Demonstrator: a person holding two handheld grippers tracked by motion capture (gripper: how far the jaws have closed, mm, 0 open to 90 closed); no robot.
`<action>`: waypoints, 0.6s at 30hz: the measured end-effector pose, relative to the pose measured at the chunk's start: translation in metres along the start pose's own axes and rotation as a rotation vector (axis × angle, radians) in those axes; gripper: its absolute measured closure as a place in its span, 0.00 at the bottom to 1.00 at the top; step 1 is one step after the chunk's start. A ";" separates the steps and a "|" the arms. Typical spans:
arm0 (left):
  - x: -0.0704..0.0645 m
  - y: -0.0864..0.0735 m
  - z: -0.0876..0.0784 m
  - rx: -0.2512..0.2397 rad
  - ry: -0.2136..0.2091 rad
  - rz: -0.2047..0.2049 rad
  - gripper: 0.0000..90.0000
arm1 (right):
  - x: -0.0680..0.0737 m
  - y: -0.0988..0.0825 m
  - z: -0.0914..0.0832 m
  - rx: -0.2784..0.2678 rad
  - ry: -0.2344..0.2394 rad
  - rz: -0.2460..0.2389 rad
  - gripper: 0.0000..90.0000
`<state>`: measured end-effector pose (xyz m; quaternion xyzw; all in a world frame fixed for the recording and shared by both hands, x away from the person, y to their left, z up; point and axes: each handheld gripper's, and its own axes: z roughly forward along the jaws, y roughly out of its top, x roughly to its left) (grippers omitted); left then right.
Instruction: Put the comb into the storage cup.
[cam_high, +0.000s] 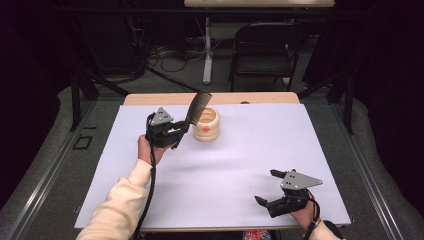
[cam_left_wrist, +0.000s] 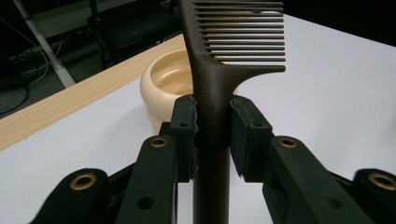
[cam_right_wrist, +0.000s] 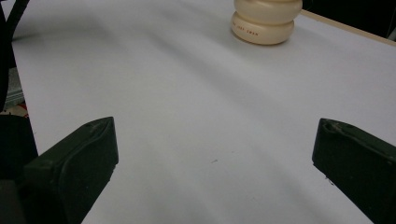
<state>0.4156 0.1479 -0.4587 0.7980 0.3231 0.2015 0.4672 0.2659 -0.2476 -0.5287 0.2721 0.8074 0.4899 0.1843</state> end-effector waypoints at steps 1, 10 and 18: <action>0.000 0.001 0.001 -0.001 0.002 0.002 0.80 | 0.000 0.000 0.000 0.004 -0.001 -0.002 0.00; 0.004 0.008 0.003 -0.006 -0.008 0.010 0.80 | -0.001 0.000 -0.001 0.002 -0.001 0.002 0.00; 0.008 0.018 0.004 -0.025 0.006 0.011 0.80 | -0.001 0.000 0.000 0.002 -0.002 -0.003 0.00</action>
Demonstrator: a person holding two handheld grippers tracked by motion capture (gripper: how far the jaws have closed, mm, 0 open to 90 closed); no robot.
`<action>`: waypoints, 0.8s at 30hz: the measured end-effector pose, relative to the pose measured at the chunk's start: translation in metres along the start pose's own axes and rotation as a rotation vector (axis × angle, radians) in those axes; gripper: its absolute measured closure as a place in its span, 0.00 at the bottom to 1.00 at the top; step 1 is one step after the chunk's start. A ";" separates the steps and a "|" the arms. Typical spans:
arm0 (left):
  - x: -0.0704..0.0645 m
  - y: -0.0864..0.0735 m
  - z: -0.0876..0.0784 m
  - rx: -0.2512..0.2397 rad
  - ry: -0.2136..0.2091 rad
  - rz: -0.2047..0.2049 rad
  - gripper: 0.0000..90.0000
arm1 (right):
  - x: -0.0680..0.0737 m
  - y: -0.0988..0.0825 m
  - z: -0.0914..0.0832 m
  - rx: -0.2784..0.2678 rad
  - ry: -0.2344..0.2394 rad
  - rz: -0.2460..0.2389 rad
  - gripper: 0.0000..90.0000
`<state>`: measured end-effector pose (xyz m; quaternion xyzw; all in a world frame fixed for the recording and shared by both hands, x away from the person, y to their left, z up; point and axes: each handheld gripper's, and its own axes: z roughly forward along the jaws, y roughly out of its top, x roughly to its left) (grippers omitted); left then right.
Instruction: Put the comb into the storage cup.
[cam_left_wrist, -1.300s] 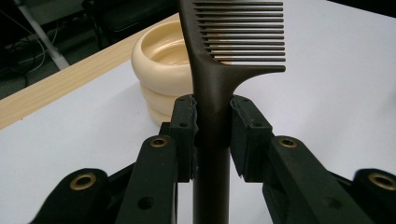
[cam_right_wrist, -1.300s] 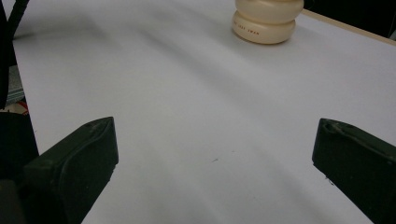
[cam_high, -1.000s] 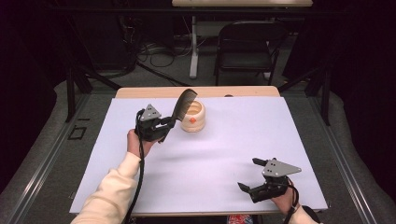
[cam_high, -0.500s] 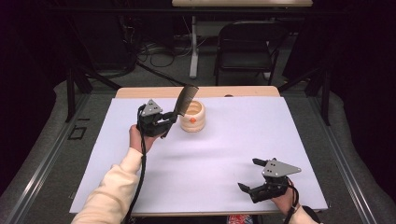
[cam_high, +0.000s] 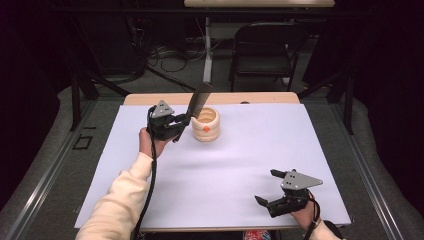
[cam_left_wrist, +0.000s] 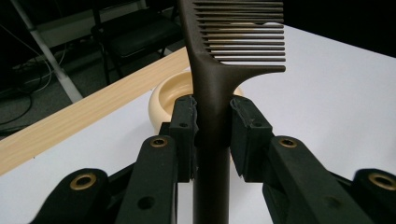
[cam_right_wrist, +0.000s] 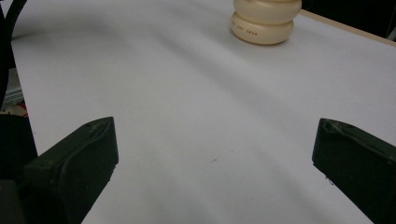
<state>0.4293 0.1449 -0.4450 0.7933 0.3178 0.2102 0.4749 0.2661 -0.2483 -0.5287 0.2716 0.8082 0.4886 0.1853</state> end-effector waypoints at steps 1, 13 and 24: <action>0.000 0.001 0.000 -0.003 0.001 0.000 0.80 | 0.000 0.000 0.000 0.004 -0.001 0.000 0.00; 0.002 0.013 0.006 -0.033 0.009 -0.001 0.80 | -0.001 0.000 0.000 0.004 0.001 0.001 0.00; 0.006 0.021 0.014 -0.065 0.017 -0.017 0.80 | 0.000 0.000 0.000 0.004 0.003 0.002 0.00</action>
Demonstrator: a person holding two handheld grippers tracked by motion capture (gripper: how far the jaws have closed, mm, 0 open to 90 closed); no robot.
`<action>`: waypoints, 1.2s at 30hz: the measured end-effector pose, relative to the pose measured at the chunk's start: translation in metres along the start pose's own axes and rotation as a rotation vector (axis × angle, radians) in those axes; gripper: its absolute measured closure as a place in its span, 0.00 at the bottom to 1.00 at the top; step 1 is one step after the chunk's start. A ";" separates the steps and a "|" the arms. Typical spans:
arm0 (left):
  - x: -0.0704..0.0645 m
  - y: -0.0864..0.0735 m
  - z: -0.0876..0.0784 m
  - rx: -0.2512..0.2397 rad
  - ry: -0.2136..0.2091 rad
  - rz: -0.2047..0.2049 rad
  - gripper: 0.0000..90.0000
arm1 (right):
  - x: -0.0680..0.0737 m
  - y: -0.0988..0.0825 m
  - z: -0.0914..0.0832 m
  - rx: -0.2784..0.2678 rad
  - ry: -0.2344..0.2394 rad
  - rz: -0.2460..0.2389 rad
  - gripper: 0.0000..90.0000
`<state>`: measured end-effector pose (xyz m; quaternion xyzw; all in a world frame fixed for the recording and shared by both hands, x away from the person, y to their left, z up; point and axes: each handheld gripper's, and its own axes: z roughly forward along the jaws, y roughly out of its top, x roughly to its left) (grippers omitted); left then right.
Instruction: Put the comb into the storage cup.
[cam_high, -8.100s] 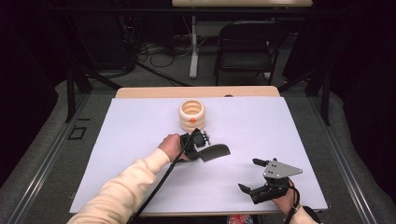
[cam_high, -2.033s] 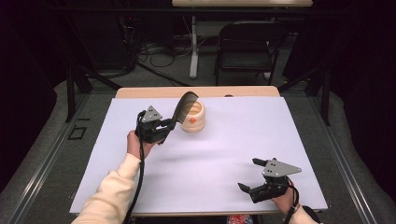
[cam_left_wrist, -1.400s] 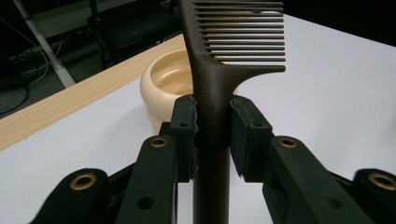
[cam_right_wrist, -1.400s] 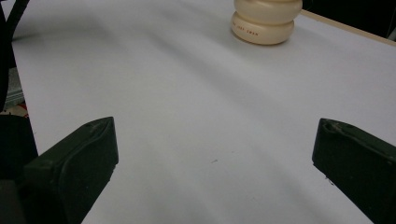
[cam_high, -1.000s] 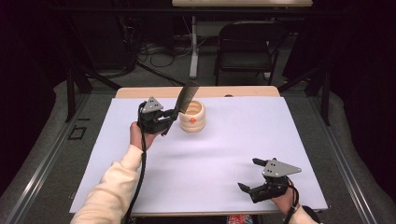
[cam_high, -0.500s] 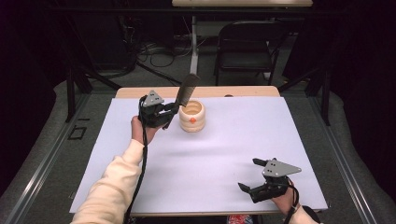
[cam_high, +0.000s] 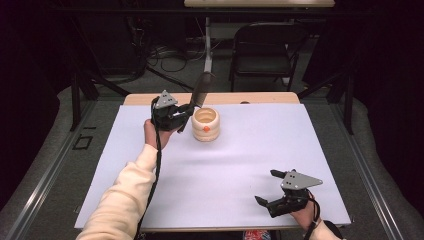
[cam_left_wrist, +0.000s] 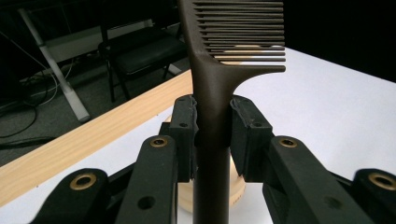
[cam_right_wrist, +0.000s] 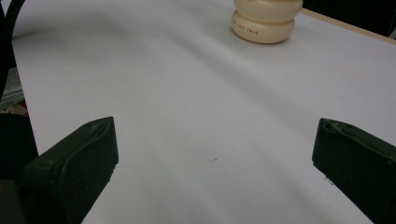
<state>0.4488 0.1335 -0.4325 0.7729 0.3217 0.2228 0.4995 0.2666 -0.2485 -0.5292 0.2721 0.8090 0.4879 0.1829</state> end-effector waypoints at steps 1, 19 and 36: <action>0.000 0.001 0.000 -0.003 0.003 0.000 0.80 | 0.000 0.000 0.000 0.000 -0.001 0.002 0.00; 0.004 0.011 0.010 -0.050 0.031 -0.014 0.80 | 0.000 0.000 0.000 -0.002 -0.001 0.005 0.00; 0.003 0.015 0.025 -0.083 0.031 -0.022 0.80 | -0.001 0.000 -0.001 -0.002 -0.001 0.005 0.00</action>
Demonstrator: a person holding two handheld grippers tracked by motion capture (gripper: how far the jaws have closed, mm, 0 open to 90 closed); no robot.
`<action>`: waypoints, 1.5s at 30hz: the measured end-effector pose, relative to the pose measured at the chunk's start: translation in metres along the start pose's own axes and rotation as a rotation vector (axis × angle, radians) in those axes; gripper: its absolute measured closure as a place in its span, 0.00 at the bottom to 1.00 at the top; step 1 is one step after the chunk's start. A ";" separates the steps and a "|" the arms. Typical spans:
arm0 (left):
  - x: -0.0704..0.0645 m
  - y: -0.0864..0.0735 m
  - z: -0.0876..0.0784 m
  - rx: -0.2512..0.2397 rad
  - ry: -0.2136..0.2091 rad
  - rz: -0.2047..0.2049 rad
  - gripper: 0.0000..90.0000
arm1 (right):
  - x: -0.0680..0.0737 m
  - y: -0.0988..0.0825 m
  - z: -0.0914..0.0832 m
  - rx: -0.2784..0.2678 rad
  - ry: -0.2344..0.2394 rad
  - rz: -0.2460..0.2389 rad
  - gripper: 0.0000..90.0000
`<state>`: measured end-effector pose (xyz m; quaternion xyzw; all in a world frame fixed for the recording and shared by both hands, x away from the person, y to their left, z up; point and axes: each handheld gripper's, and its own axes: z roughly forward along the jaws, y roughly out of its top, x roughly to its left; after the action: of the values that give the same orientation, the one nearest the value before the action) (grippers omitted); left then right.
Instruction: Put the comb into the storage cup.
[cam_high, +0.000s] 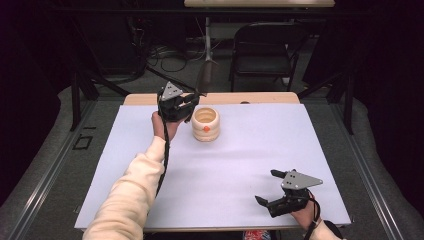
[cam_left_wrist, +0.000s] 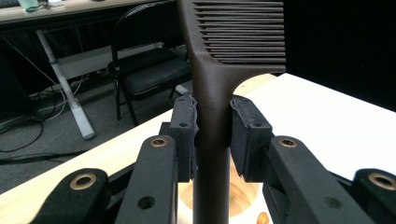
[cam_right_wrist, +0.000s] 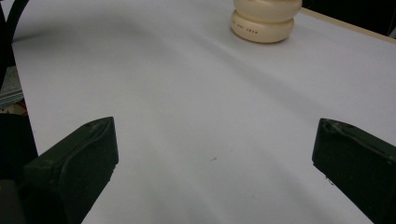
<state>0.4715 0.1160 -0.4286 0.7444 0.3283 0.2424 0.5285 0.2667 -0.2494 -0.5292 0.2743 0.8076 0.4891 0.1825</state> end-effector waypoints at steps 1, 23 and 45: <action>0.000 0.000 0.001 -0.005 0.000 -0.004 0.80 | 0.000 0.000 0.000 -0.002 -0.001 -0.001 0.00; 0.001 0.005 0.017 -0.059 -0.015 -0.017 0.80 | -0.001 0.000 0.000 0.001 0.004 0.002 0.00; -0.003 0.003 0.037 -0.107 -0.032 -0.040 0.80 | -0.001 0.000 0.000 0.000 0.007 0.000 0.00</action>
<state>0.4970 0.0900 -0.4382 0.7122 0.3215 0.2370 0.5773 0.2672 -0.2497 -0.5293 0.2725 0.8083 0.4899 0.1797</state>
